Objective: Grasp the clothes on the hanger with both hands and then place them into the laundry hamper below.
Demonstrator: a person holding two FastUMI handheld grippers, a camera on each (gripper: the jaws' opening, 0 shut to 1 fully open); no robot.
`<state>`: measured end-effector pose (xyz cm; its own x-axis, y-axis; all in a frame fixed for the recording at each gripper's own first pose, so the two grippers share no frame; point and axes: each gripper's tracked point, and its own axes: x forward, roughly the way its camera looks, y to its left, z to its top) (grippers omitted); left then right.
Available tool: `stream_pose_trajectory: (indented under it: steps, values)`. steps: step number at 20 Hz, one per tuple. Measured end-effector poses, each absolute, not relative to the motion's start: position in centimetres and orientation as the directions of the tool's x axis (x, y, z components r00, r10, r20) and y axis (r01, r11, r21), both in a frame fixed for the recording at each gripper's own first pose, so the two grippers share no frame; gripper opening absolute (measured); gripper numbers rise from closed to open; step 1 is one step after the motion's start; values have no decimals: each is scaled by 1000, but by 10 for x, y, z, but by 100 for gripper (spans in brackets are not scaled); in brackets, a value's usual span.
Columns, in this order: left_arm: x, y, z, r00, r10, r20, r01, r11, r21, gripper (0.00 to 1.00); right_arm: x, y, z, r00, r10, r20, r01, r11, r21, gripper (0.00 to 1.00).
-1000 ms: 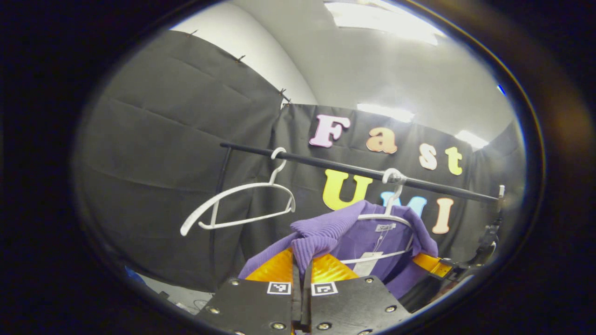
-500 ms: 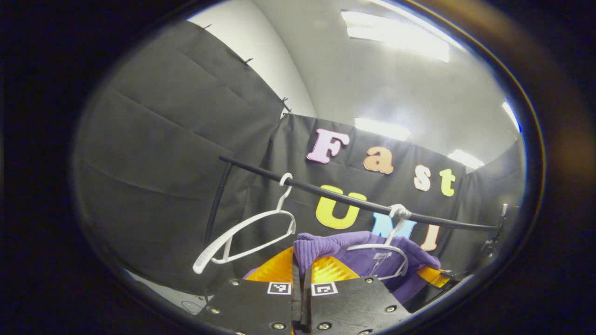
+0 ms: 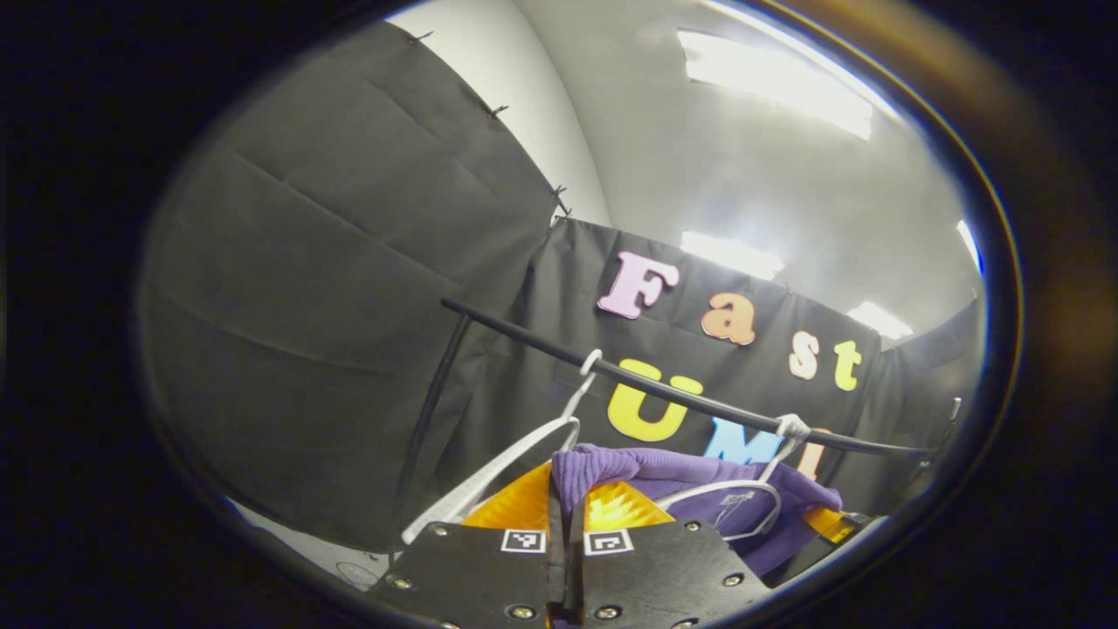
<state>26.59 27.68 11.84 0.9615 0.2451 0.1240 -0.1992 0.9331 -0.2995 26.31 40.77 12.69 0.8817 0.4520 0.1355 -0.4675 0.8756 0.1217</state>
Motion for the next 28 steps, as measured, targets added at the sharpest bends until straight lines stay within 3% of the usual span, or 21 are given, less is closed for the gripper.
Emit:
stream_pose_trajectory:
  steps: [2,3,4,5,7,8,11,12,13,16,17,18,20,21,28]
  values:
    - [260,290,110,962,244,121,-199,932,-302,5,256,412,130,890,433,143,-449,885,120,1]
    - [258,292,106,965,234,118,-190,935,-300,1,255,411,132,895,422,147,-439,890,121,1]
    - [258,295,101,967,227,112,-187,938,-292,5,255,412,133,898,413,154,-431,895,118,1]
    - [258,297,95,969,223,105,-185,941,-285,1,257,412,135,900,405,159,-424,899,107,1]
    - [254,294,85,975,203,91,-170,944,-284,1,258,413,138,906,392,157,-408,909,82,1]
    - [252,294,79,978,192,84,-161,944,-288,5,253,414,139,909,387,157,-402,913,75,1]
    - [247,293,60,979,191,70,-169,956,-240,1,248,410,139,913,377,157,-391,918,66,0]
    - [246,291,53,980,189,59,-172,961,-217,5,247,408,138,913,376,157,-389,919,59,0]
    - [246,286,47,982,182,49,-168,964,-208,1,247,406,138,914,374,158,-385,922,48,0]
    - [245,269,37,987,156,33,-145,965,-219,5,243,398,137,916,370,156,-380,924,38,0]
    - [245,265,31,988,151,25,-142,965,-222,1,244,395,137,916,368,157,-378,925,39,0]
    - [245,260,26,989,148,19,-140,964,-227,5,244,391,136,917,368,156,-379,925,42,0]
    - [242,250,19,990,144,12,-137,961,-241,5,247,386,135,916,371,154,-381,923,43,0]
    - [241,244,15,990,138,10,-132,959,-249,1,249,383,133,916,372,152,-381,924,37,0]
    - [246,199,-3,993,118,-5,-116,963,-243,1,269,353,134,914,374,156,-382,924,25,0]
